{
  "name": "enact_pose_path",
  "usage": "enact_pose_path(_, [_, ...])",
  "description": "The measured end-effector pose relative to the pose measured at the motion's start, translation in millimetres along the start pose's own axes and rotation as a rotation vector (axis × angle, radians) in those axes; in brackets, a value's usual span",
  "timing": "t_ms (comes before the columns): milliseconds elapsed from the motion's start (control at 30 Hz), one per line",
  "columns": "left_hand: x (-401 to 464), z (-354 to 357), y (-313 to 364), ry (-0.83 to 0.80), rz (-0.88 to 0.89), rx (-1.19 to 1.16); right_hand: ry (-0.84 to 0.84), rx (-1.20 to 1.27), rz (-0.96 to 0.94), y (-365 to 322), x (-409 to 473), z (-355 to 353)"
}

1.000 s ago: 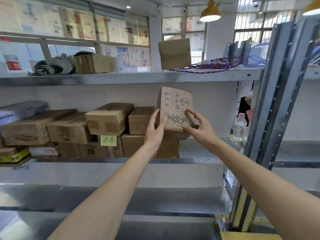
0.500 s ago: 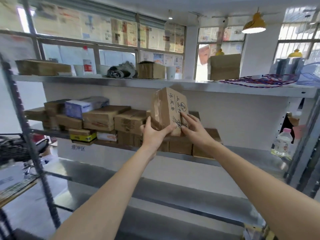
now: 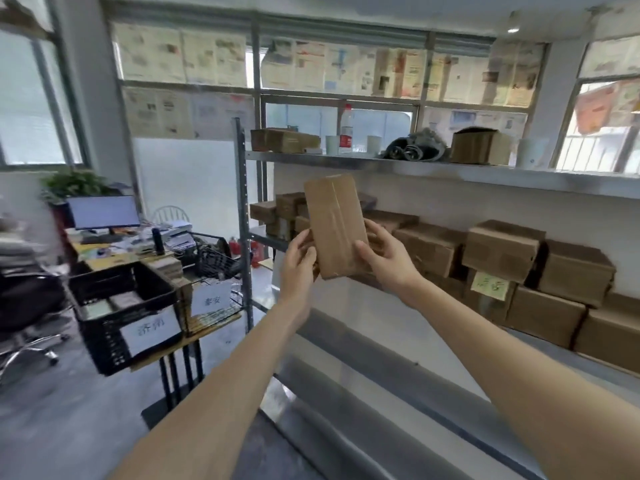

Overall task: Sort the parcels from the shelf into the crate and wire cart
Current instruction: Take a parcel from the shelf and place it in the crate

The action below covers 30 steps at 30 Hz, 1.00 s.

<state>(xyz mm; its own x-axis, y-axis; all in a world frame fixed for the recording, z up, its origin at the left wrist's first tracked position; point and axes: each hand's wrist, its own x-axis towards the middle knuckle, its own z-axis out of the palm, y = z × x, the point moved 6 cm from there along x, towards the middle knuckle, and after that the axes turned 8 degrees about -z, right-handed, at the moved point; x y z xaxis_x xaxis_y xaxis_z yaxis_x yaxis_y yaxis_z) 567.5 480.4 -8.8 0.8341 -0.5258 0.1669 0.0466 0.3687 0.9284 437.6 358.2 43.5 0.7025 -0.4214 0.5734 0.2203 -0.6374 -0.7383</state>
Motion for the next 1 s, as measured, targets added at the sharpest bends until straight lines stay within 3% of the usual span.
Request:
enact_pose_path(133, [15.3, -63.5, 22.6, 0.094, 0.058, 0.146, -0.13, 0.082, -0.035, -1.3, 34.4, 75.3])
enact_pose_path(300, [54.9, -136.3, 37.1, 0.208, 0.008, 0.045, -0.209, 0.222, -0.036, 11.1, 85.9, 161.3])
enact_pose_path(433, [97.1, -178.9, 58.7, 0.242, 0.078, 0.168, -0.239, 0.354, 0.004, 31.0, 136.6, 214.1])
enact_pose_path(700, [187.9, -257.4, 56.6, 0.424, 0.045, 0.269, -0.334, 0.316, -0.083, 81.0, 236.2, 313.6])
enact_pose_path(1000, [262.4, -355.2, 43.4, 0.634, 0.052, 0.463, -0.529, 0.378, -0.005, 102.7, 288.5, 418.0])
